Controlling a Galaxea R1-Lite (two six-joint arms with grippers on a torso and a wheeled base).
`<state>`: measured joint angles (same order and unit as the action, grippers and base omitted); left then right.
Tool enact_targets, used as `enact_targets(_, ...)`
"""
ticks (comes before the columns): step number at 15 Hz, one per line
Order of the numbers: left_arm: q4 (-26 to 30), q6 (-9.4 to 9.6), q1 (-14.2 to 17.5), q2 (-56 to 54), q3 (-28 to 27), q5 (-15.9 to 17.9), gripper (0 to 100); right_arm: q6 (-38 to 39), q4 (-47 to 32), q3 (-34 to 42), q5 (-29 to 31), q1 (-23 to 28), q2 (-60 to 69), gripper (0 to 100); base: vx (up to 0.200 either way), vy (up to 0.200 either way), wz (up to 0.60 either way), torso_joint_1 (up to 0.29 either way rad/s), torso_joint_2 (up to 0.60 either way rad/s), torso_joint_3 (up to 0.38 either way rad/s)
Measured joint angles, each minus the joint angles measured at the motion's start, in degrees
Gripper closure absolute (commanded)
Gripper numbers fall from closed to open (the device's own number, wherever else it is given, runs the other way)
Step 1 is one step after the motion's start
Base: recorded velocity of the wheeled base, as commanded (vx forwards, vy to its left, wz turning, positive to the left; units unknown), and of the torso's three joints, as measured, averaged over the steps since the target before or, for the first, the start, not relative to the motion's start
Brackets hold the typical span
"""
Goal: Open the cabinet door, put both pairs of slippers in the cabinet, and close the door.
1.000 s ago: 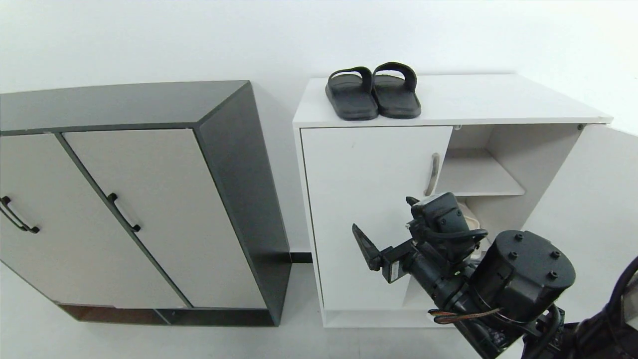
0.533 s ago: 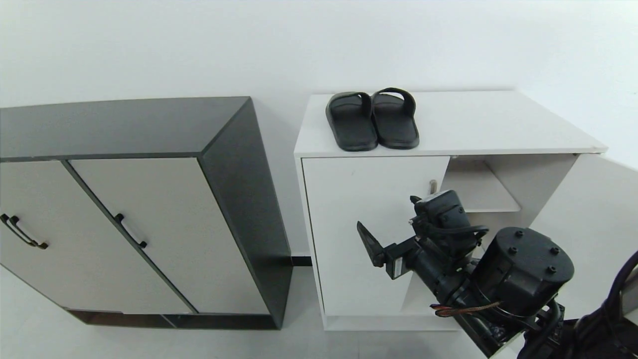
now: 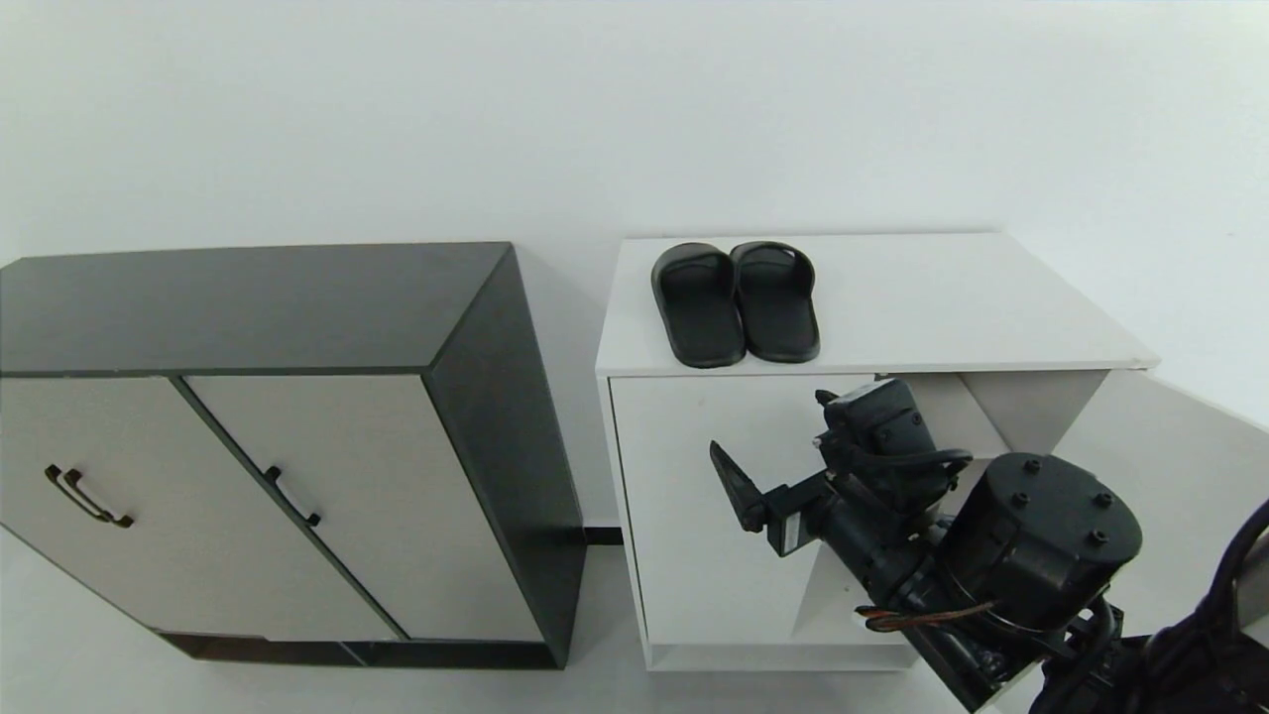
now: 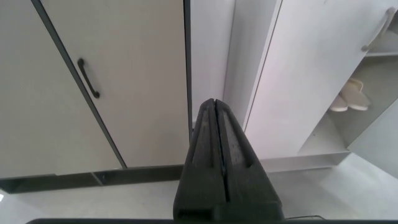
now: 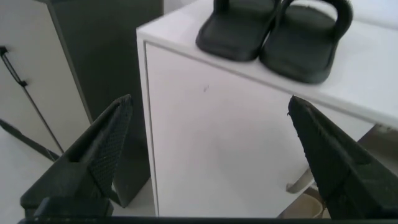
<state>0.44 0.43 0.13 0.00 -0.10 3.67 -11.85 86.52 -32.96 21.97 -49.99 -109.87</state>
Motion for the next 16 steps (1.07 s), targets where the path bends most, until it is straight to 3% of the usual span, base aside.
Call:
enact_targets(4,0.00,-0.02,0.02,0.00,0.00,0.00,100,0.15,0.22,0.22,-0.13,0.41,-0.27,0,0.000,0.000,0.00,0.302,-0.60,-0.298)
enact_targets(7,0.00,0.00,0.02,0.00,0.00,0.02,100,0.00,-2.95,-0.39,1.05,1.99,-1.38,0,0.000,0.000,0.00,0.052,-0.13,-0.049)
enact_targets(10,0.00,0.20,0.00,0.00,0.02,0.07,100,5.84,-21.49,-10.06,8.24,1.07,-1.23,0,0.000,0.000,0.00,0.017,0.00,-0.002)
enact_targets(14,0.00,0.26,0.00,0.00,0.02,0.10,100,25.67,-49.82,-29.94,21.66,-1.93,-1.65,0,0.000,0.000,0.00,0.000,0.00,0.000)
enact_targets(16,0.00,0.22,0.05,0.00,0.00,0.10,100,27.23,-51.04,-32.74,23.21,-2.51,-2.33,0,0.200,0.000,0.00,0.007,0.00,0.000)
